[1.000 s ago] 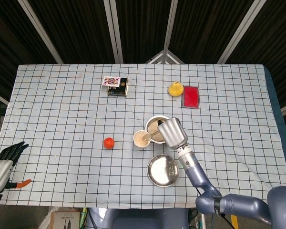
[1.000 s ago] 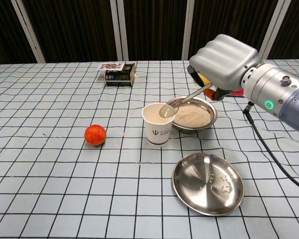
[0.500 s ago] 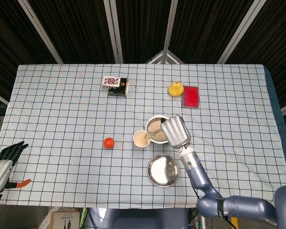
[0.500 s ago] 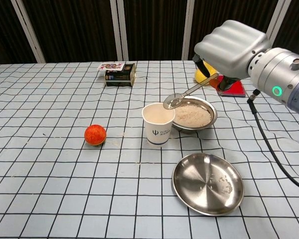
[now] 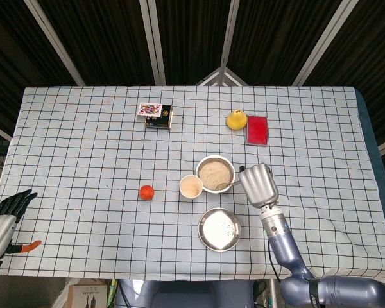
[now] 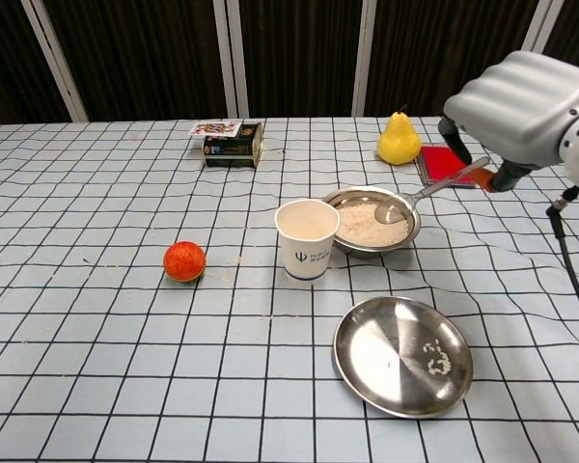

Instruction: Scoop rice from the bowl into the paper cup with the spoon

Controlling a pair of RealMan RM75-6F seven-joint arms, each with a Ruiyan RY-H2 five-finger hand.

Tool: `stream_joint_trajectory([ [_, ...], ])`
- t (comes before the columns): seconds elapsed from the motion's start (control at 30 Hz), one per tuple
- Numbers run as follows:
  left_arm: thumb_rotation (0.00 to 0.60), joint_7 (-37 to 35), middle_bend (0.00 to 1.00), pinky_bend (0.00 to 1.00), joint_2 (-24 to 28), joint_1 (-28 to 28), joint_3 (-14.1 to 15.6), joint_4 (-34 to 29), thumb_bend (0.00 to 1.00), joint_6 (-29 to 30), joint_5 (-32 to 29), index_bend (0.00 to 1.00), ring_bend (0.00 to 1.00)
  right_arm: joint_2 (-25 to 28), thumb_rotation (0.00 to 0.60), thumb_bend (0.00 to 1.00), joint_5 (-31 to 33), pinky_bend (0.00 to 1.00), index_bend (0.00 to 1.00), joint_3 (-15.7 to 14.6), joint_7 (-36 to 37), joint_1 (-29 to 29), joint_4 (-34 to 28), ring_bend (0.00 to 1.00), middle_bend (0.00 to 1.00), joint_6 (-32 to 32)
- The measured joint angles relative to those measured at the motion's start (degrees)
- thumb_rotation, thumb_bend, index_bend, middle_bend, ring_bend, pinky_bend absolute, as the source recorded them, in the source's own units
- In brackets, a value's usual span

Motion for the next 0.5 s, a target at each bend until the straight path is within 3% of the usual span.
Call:
stream_joint_trajectory([
  [0.5, 0.600, 1.4, 0.00, 0.00, -1.6, 1.1, -0.7, 1.0, 0.00, 2.8, 0.3, 0.00, 0.00, -1.4, 0.600, 0.69, 4.5, 1.00, 0.70, -5.3, -1.8, -4.4, -6.6, 1.00, 0.97, 5.0],
])
